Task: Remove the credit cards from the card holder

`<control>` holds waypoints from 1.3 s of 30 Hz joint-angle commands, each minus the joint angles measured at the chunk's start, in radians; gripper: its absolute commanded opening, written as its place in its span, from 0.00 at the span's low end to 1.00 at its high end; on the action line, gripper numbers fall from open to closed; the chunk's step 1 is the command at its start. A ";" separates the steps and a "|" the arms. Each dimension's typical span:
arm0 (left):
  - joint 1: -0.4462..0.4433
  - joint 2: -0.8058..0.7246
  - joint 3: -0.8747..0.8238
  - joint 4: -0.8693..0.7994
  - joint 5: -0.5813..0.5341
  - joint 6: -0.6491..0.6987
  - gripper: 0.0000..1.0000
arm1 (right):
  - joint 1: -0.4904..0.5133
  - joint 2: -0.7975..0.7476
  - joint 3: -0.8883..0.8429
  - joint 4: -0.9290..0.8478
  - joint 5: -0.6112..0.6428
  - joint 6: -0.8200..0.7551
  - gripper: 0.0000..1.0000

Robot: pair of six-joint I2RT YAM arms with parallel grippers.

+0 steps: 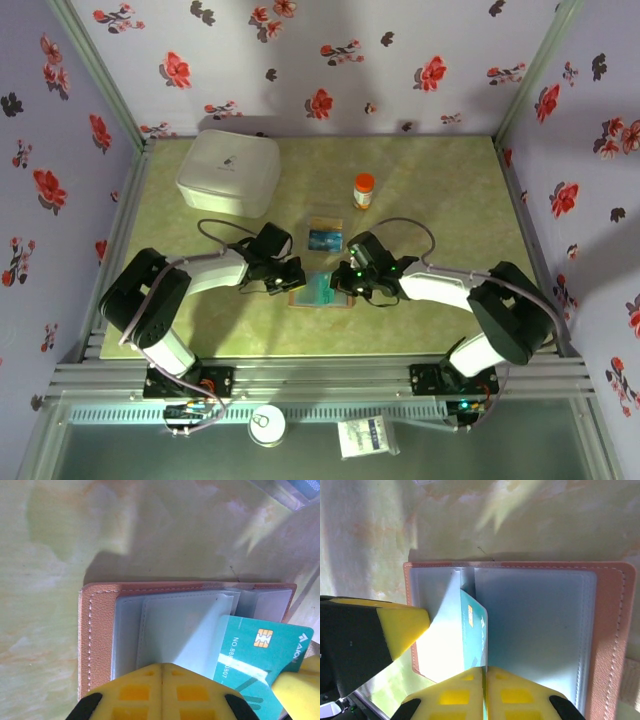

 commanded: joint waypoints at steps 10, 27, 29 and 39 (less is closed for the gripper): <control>-0.005 -0.015 0.031 -0.052 -0.021 0.026 0.02 | -0.006 -0.055 0.124 -0.245 0.079 -0.155 0.08; 0.019 -0.097 -0.005 -0.056 -0.032 0.042 0.06 | -0.009 0.055 0.384 -0.594 0.132 -0.744 0.03; 0.024 -0.111 -0.018 -0.053 -0.035 0.042 0.06 | -0.011 0.068 0.414 -0.618 0.153 -0.829 0.01; 0.030 -0.195 -0.094 -0.048 -0.065 0.021 0.08 | -0.062 0.120 0.561 -0.716 0.130 -1.316 0.00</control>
